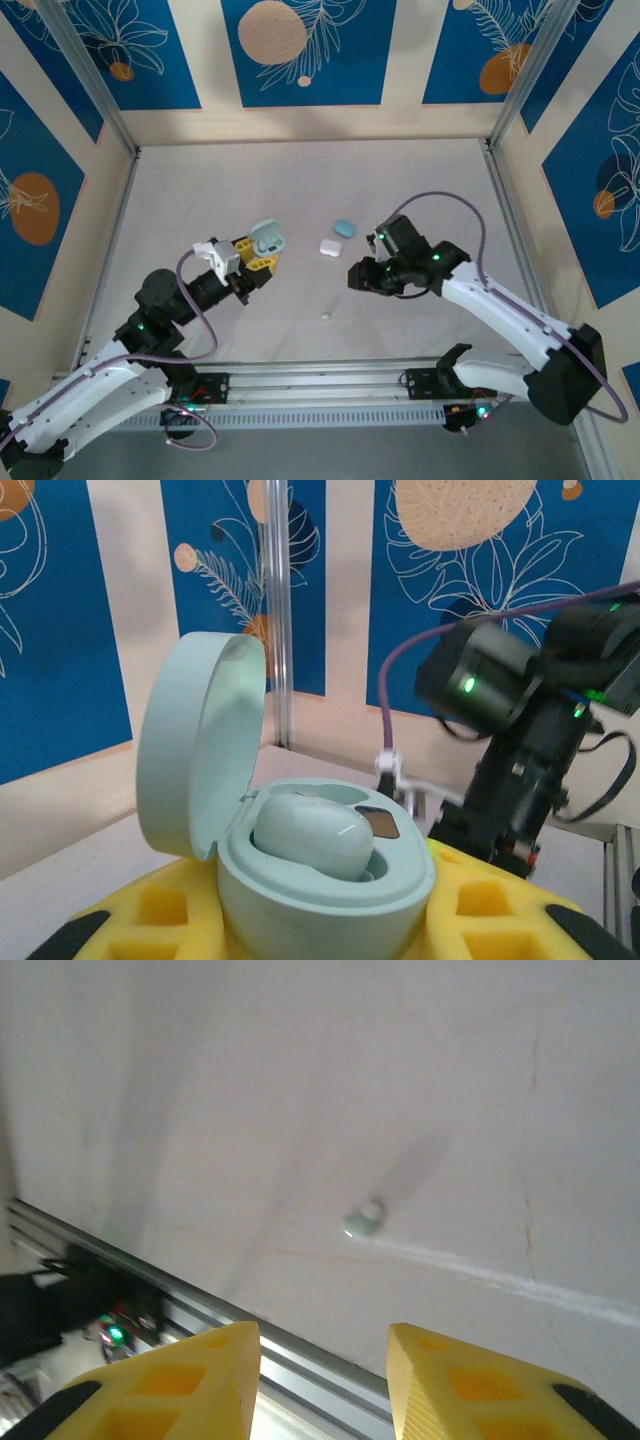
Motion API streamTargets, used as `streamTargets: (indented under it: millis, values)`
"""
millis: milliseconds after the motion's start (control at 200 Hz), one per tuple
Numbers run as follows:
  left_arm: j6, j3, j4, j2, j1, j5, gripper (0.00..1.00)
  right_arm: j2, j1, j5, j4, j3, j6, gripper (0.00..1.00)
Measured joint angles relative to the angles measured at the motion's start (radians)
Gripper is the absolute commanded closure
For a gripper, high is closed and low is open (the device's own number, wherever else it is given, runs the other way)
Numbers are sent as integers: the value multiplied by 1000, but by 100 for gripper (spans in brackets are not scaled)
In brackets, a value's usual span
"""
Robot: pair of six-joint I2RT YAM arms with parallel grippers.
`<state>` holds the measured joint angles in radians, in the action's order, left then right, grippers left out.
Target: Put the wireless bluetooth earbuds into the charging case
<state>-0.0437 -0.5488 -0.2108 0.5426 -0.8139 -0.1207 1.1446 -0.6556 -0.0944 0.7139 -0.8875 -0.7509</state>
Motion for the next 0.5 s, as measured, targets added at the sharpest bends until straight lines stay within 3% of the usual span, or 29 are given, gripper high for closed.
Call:
streamTargets:
  millis: [165, 500]
  values:
    - [-2, -2, 19, -12, 0, 0, 70, 181, -29, -40, -51, -27, 66, 60]
    - [-8, -2, 37, -12, 0, 1, 70, 608, -124, -60, -79, -265, 181, 56]
